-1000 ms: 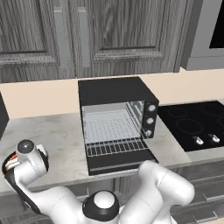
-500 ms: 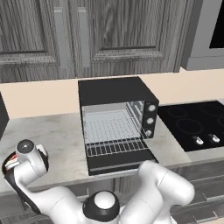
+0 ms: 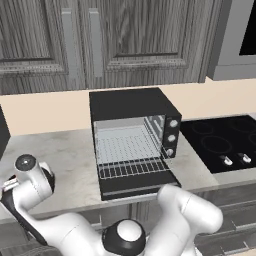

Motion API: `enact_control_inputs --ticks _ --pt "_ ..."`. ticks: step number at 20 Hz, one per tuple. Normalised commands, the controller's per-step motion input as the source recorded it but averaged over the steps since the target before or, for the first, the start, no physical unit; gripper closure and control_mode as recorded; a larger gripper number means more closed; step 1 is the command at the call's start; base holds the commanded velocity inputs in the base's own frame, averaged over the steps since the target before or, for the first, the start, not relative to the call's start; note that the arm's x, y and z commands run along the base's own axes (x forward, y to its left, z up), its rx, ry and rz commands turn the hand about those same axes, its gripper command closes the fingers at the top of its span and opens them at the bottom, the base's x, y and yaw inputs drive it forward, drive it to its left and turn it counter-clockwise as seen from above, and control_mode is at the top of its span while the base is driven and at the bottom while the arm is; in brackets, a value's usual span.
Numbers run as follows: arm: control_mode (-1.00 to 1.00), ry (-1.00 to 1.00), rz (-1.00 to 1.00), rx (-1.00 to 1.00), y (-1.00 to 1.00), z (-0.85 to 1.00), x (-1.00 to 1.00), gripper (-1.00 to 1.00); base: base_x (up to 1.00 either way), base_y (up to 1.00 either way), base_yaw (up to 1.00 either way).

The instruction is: Pick up the bagel from the plate, place it on the toaster oven rack, close the door, and set the timer.

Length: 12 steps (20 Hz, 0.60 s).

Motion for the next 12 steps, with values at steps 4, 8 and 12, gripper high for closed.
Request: enact_control_inputs --ticks 4,8,12 --pt "-1.00 0.00 -0.09 0.00 -0.32 0.46 -0.51 1.00 0.00 0.00 0.00" --pt "-1.00 0.00 -0.16 0.00 -0.56 0.31 -0.58 1.00 0.00 0.00 0.00" --pt "-1.00 0.00 -0.20 0.00 -0.77 0.26 -0.54 1.00 0.00 0.00 0.00"
